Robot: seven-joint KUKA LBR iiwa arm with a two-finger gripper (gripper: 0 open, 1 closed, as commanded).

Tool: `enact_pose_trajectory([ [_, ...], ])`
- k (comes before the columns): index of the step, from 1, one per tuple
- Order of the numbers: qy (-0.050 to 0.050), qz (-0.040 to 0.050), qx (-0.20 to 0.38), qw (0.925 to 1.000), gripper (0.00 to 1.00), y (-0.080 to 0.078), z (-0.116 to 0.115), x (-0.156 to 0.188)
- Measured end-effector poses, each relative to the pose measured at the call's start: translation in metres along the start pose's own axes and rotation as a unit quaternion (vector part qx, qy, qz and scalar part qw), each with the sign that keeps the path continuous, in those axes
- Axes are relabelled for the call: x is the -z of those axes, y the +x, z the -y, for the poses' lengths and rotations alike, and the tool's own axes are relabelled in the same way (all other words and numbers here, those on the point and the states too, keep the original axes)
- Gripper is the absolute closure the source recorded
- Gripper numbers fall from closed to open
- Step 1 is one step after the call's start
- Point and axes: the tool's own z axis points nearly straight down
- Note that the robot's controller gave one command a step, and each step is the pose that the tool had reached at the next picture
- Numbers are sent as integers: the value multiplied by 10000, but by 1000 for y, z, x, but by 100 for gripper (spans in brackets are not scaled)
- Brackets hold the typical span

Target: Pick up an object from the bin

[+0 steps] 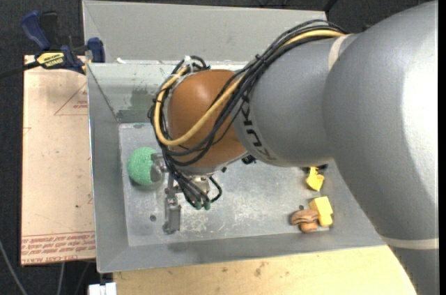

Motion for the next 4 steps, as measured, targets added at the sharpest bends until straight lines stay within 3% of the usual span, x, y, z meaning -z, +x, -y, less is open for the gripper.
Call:
enact_pose_trajectory([
  [1, 2, -15, 325, 9995, 0, -41, -8, -32],
  [2, -6, -1, -698, 9976, 0, -64, -2, -47],
  [3, 0, -14, -454, 9990, 0, -58, 25, -43],
  [4, 11, -34, 388, 9992, 0, -40, 23, -10],
])
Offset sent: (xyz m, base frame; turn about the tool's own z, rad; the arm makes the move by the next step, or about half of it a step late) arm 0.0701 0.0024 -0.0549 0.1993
